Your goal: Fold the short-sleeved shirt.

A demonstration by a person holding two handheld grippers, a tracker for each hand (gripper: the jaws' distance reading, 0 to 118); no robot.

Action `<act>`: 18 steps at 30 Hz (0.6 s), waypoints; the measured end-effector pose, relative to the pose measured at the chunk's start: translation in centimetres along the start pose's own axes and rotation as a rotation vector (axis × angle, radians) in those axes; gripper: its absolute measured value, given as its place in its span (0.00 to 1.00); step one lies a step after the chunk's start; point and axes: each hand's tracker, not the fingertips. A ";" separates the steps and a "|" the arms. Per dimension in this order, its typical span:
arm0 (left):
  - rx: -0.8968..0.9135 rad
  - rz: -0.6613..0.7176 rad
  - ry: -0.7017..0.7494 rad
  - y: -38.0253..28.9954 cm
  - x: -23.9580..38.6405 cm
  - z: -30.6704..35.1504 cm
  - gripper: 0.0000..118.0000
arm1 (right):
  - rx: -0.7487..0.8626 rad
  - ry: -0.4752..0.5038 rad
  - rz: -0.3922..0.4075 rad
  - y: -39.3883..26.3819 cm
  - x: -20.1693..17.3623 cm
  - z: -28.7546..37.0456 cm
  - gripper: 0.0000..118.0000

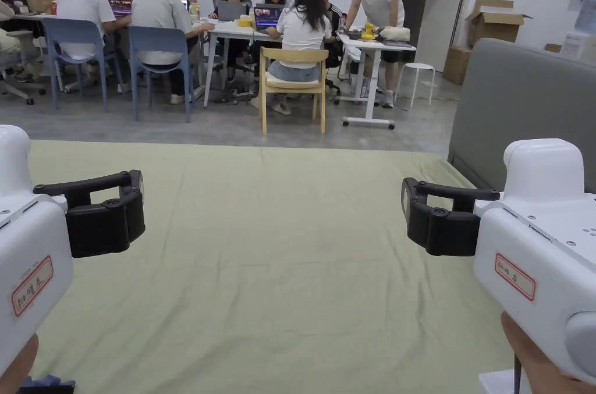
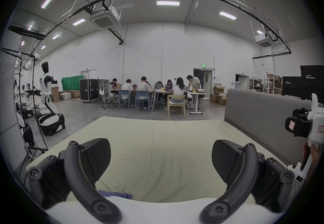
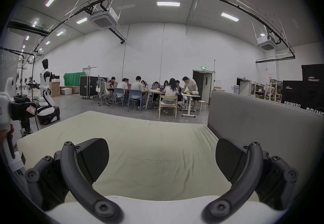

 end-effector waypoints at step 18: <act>0.015 0.000 0.011 -0.6 0.3 -0.2 1.00 | 0.001 0.054 -0.033 -0.6 0.1 -0.4 1.00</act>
